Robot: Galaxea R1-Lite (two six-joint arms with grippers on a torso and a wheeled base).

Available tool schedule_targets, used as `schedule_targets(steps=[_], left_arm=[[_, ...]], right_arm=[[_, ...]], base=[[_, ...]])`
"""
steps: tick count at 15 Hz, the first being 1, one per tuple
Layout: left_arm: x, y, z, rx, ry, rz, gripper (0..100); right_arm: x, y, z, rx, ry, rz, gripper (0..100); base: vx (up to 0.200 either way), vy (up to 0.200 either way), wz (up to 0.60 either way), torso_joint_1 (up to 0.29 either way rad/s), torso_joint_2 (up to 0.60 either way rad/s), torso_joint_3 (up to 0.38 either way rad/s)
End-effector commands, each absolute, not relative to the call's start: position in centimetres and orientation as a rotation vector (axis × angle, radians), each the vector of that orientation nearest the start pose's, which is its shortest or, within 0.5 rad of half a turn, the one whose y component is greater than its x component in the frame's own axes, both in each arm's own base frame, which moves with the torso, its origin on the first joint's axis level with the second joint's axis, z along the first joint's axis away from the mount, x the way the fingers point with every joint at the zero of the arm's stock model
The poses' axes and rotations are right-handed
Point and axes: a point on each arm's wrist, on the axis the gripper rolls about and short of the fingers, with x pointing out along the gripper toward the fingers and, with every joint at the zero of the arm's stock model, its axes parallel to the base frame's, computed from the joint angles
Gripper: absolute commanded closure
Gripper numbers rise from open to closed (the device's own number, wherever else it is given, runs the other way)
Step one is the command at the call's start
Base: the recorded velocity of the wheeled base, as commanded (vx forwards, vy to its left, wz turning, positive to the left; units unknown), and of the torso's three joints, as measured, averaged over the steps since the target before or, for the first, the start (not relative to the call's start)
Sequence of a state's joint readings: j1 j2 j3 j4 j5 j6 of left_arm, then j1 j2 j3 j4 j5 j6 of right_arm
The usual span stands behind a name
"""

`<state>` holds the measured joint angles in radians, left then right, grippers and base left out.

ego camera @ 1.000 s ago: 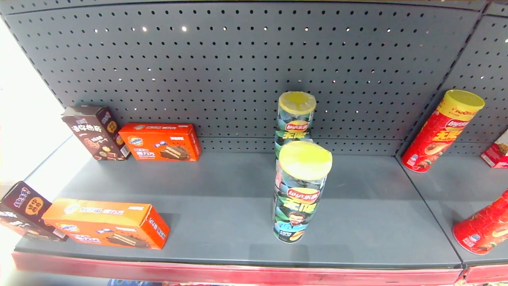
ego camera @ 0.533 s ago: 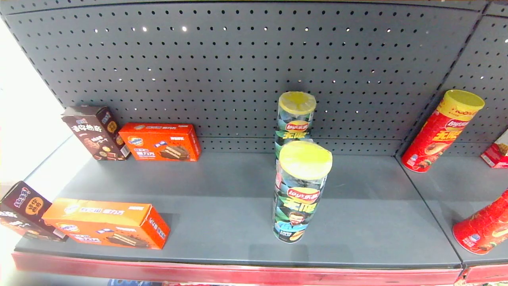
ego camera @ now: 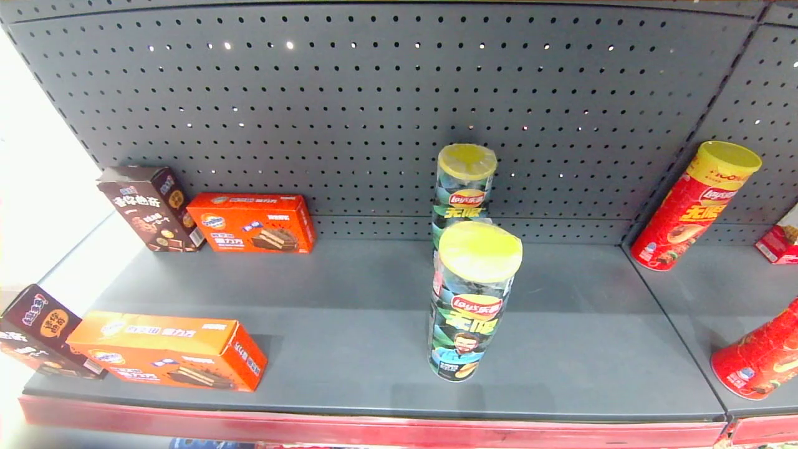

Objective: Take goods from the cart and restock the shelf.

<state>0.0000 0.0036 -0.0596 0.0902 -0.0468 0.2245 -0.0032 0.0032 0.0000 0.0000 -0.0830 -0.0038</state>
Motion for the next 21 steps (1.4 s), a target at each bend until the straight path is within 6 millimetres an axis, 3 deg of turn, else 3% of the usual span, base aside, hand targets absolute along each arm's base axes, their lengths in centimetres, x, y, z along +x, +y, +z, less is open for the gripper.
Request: schedule_targets(steps=[1, 4, 13, 19, 21], left_arm=[[-2.72, -0.04, 8.24, 0.219, 0.035, -0.018, 0], [-2.72, 0.1, 8.25, 0.214, 0.04, 0.039, 0], [-2.71, -0.25, 8.49, -0.04, 0.011, -0.113, 0], [-2.65, -0.08, 8.28, 0.132, 0.013, -0.035, 0], [-2.67, 0.21, 8.29, 0.215, 0.023, 0.098, 0]], right_arm=[[-2.27, -0.18, 7.55, -0.005, 0.003, -0.086, 0], [-2.27, -0.18, 7.55, -0.005, 0.003, -0.086, 0], [-2.27, -0.18, 7.55, -0.005, 0.003, -0.086, 0], [-2.27, -0.18, 7.55, -0.005, 0.003, -0.086, 0], [-2.27, -0.18, 7.55, -0.005, 0.003, -0.086, 0]], base=[[0.0, 0.0, 0.0, 0.0, 0.0, 0.0], [0.0, 0.0, 0.0, 0.0, 0.0, 0.0], [0.0, 0.0, 0.0, 0.0, 0.0, 0.0], [0.0, 0.0, 0.0, 0.0, 0.0, 0.0], [0.0, 0.0, 0.0, 0.0, 0.0, 0.0]])
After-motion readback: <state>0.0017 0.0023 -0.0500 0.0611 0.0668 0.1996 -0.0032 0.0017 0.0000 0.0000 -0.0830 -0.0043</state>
